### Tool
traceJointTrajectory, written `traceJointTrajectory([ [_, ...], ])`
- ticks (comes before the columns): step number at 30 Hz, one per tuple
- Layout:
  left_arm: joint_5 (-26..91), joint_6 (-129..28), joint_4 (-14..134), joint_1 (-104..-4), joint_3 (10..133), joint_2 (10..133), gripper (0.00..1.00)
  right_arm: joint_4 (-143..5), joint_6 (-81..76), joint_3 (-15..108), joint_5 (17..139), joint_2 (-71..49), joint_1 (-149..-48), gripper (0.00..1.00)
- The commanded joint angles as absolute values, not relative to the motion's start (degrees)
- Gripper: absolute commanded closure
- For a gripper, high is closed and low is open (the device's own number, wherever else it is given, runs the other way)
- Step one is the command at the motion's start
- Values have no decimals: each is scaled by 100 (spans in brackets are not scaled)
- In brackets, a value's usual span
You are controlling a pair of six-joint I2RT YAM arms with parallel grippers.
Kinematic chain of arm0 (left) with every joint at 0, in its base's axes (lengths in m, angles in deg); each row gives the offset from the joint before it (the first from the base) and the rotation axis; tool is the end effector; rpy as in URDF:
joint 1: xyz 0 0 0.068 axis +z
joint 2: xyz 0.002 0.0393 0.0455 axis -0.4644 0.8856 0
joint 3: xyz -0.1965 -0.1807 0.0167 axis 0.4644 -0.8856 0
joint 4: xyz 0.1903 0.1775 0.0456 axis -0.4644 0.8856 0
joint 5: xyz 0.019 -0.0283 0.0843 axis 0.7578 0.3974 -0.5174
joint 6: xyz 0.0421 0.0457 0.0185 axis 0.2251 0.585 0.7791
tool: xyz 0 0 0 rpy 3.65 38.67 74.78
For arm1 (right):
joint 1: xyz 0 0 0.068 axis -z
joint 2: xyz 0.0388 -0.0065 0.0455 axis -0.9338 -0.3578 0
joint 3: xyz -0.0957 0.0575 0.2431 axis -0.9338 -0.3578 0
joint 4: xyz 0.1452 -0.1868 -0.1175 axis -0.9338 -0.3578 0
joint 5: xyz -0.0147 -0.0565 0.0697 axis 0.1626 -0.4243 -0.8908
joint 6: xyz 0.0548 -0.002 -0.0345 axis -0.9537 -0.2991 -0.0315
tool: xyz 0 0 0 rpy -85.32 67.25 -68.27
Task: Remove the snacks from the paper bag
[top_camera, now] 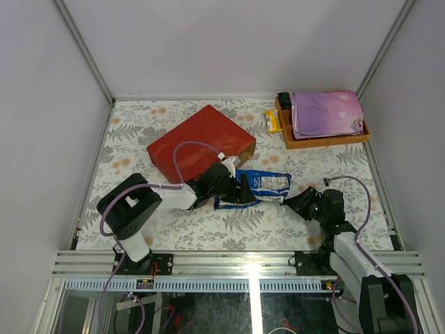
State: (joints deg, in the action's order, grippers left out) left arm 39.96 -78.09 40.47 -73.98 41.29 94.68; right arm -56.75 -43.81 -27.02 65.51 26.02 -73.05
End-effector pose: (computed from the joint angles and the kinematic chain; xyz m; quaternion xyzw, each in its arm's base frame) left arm 0.2282 -0.2585 0.1245 0.1169 0.8733 -0.3985 0.2546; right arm 0.1613 0.0291 0.1100 0.2394 0.8258 0.3527 0.3692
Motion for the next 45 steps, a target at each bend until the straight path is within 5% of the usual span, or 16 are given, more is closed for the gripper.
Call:
traceJointTrajectory([
  [1, 3980, -7750, 4844, -7378, 3888, 9873, 24, -5268, -4502, -2901, 6442, 2325, -7334, 55],
  [6, 4000, -7707, 4899, -7380, 3913, 9877, 24, -5221, -4750, -3278, 6517, 3097, -7334, 55],
  [11, 4061, -7675, 4887, -7376, 3972, 9952, 24, -5857, -4717, -3342, 6651, 4200, -7334, 32],
  [14, 4103, -7671, 4876, -7377, 4020, 9996, 24, -5848, -4728, -3397, 6613, 4295, -7331, 32],
  [30, 4127, -7644, 4961, -7379, 4027, 9946, 25, -4585, -4678, -3278, 6541, 2211, -7355, 38],
  [39, 4197, -7644, 4966, -7378, 4034, 9976, 25, -4289, -4602, -2950, 6847, 1227, -7685, 29],
  [45, 4221, -7642, 4964, -7374, 4024, 9976, 25, -4188, -4661, -2742, 7097, 770, -8085, 36],
])
